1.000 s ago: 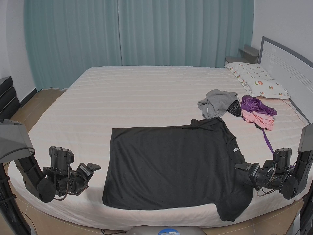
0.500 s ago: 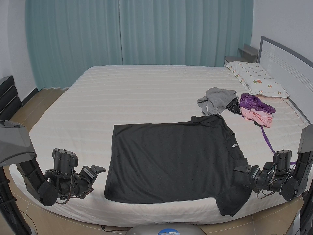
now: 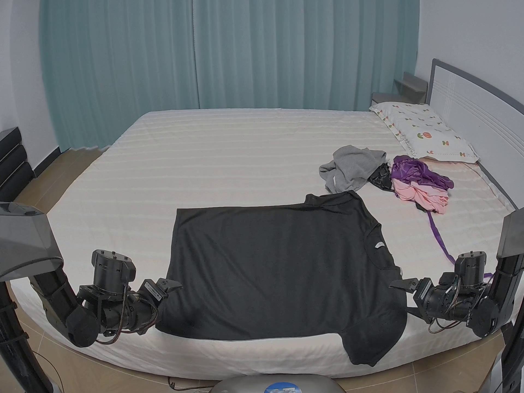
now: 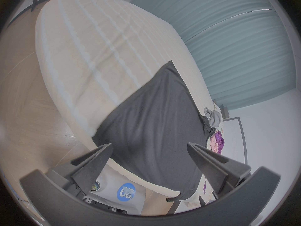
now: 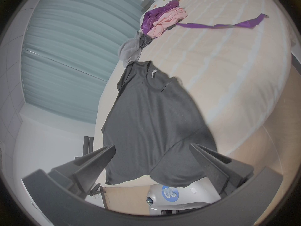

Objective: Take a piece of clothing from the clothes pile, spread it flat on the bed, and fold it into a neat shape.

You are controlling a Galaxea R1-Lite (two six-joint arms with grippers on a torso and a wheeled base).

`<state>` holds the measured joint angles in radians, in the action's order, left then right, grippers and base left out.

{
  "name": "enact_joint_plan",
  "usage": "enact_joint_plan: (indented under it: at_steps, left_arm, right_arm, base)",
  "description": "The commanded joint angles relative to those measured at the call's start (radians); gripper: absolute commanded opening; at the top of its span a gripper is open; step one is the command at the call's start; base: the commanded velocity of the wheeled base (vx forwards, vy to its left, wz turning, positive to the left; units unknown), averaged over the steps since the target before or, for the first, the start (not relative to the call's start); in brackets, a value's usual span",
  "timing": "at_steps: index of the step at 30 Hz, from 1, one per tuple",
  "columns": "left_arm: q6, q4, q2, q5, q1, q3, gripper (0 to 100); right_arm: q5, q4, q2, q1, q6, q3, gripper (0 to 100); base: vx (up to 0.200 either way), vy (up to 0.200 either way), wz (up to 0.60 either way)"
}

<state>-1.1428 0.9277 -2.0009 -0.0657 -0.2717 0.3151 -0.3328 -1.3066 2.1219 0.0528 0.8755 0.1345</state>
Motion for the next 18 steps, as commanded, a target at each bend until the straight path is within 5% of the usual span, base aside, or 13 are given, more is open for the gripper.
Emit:
enact_joint_plan:
  at_steps: [1, 4, 10, 18]
  left_arm:
    - [0.009, 0.002, 0.005, 0.007, 0.002, -0.001, 100]
    - [0.015, 0.000, 0.014, 0.011, 0.011, -0.004, 100]
    - [0.224, 0.002, 0.033, -0.012, 0.078, -0.085, 100]
    - [0.387, 0.002, -0.033, -0.059, 0.138, -0.114, 100]
  right_arm:
    - [0.014, 0.000, 0.007, 0.013, -0.001, -0.003, 100]
    - [0.017, 0.000, 0.007, 0.016, -0.001, -0.009, 100]
    - [0.018, 0.000, 0.007, 0.025, -0.001, -0.010, 100]
    - [0.018, 0.000, 0.007, 0.027, -0.001, -0.010, 100]
  base:
    - [0.000, 0.000, 0.00]
    - [0.000, 0.000, 0.00]
    - [0.000, 0.000, 0.00]
    - [0.000, 0.000, 0.00]
